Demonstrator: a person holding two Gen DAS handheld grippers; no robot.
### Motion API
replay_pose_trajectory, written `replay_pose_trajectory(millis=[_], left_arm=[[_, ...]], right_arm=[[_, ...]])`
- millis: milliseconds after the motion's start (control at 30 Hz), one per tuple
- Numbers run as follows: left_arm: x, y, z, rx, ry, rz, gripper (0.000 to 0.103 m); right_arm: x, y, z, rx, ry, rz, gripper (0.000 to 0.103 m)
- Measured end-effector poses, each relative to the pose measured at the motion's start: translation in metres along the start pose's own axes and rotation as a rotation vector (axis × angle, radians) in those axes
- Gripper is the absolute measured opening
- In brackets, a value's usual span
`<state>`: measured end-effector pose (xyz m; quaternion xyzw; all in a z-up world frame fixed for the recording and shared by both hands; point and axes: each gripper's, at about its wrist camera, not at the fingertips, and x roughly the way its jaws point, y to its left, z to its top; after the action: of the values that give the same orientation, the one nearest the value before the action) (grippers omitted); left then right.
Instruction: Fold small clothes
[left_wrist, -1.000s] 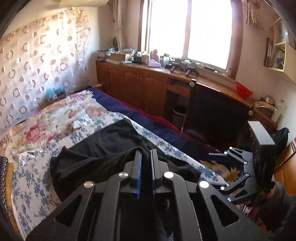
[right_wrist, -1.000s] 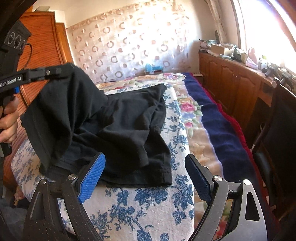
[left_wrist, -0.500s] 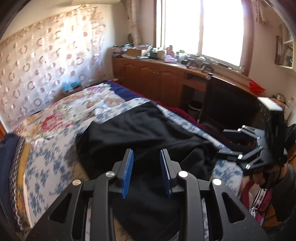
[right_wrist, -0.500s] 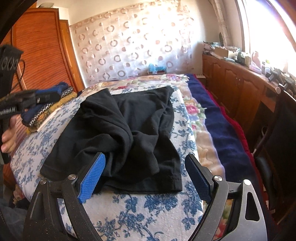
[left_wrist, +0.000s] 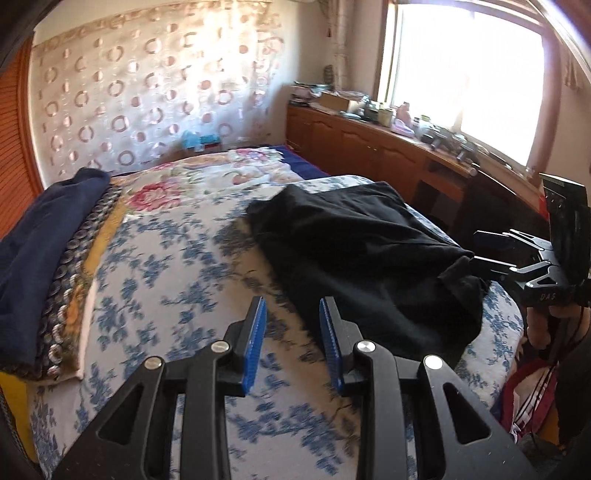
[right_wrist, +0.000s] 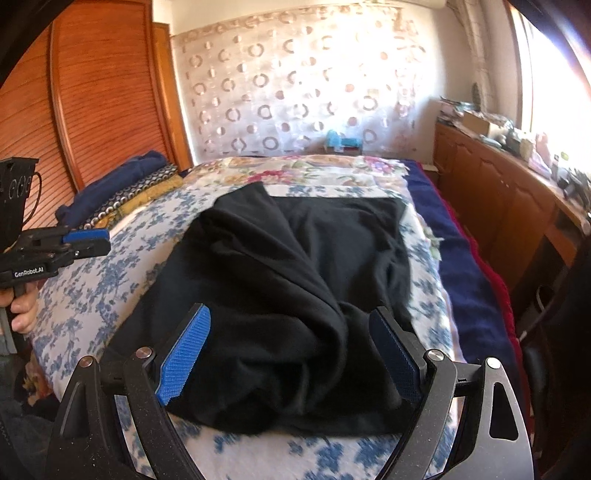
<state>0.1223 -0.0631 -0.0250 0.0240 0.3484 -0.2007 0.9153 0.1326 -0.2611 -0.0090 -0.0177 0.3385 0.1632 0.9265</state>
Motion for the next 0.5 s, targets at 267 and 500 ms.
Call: replay_pose_trajectory(millis=[267, 500], left_arm=[[-0.011, 0.020, -0.009, -0.029, -0.018, 0.036, 0.029], [-0.009, 0.026, -0.019, -0.052, -0.024, 0.065, 0.029]], right_arm=[[0.020, 0.027, 0.025, -0.073, 0.008, 0.030, 0.089], [0.043, 0.045, 0.050, -0.150, 0.034, 0.049, 0.089]])
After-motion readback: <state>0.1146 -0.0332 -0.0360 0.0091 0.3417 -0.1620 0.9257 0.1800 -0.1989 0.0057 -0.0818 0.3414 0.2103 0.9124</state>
